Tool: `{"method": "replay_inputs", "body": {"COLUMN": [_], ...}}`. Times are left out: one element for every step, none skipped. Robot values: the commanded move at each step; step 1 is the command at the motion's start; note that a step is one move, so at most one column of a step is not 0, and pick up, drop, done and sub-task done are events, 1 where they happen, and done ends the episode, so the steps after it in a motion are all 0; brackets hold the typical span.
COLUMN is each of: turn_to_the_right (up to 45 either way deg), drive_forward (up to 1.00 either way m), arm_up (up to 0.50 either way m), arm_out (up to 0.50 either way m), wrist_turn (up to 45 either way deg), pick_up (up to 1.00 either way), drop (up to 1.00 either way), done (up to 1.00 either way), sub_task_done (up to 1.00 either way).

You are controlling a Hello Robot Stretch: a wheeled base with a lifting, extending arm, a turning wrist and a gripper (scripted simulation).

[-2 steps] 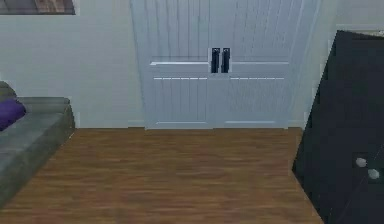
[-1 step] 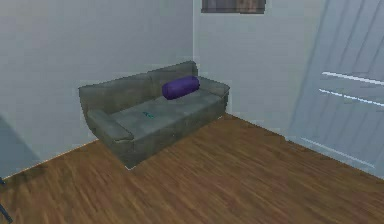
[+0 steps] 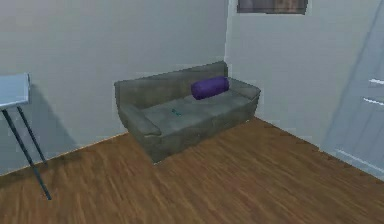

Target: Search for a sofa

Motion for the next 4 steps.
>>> {"method": "replay_inputs", "body": {"turn_to_the_right": [0.0, -24.0, 0.0, -45.0], "drive_forward": [0.30, 0.00, 0.65, 0.00], "arm_up": [0.00, 0.00, 0.00, 0.00], "arm_out": [0.00, 0.00, 0.00, 0.00], "wrist_turn": [0.0, 0.0, 0.0, 0.0], "pick_up": [0.00, 0.00, 0.00, 0.00], "drop": [0.00, 0.00, 0.00, 0.00], "done": [0.00, 0.00, 0.00, 0.00], "sub_task_done": [0.00, 0.00, 0.00, 0.00]}}
